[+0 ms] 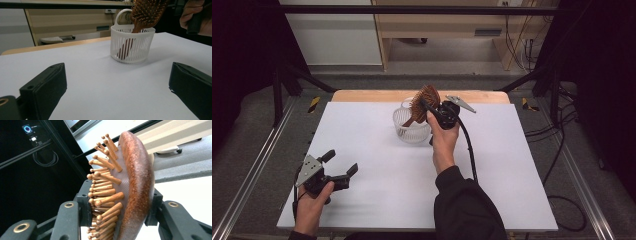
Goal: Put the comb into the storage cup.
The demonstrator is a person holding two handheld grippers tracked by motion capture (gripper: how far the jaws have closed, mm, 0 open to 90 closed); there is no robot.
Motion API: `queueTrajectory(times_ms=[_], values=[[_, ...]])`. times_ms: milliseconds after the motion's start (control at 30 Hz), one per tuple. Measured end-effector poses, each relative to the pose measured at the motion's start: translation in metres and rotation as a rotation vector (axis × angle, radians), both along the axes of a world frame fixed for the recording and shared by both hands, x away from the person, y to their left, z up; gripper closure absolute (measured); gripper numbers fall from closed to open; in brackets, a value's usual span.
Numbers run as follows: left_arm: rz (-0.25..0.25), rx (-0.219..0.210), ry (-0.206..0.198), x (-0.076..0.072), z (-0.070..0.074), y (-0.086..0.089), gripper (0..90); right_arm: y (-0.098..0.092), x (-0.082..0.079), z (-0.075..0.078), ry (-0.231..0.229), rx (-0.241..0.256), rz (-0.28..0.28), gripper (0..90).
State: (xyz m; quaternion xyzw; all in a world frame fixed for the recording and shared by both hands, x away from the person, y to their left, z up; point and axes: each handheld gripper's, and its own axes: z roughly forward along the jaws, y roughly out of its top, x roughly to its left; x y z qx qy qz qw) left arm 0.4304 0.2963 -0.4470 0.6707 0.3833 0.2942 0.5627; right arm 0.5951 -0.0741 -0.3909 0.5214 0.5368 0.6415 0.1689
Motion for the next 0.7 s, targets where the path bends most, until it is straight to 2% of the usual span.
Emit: queueTrajectory(times_ms=[333, 700], values=[[-0.004, 0.000, 0.000, 0.000, 0.000, -0.001, 1.7, -0.006, 0.000, -0.007, 0.023, 0.006, -0.009, 52.3], [-0.007, 0.002, 0.001, 0.000, 0.000, -0.002, 1.7, -0.010, 0.001, -0.008, 0.036, -0.013, 0.000, 50.3]])
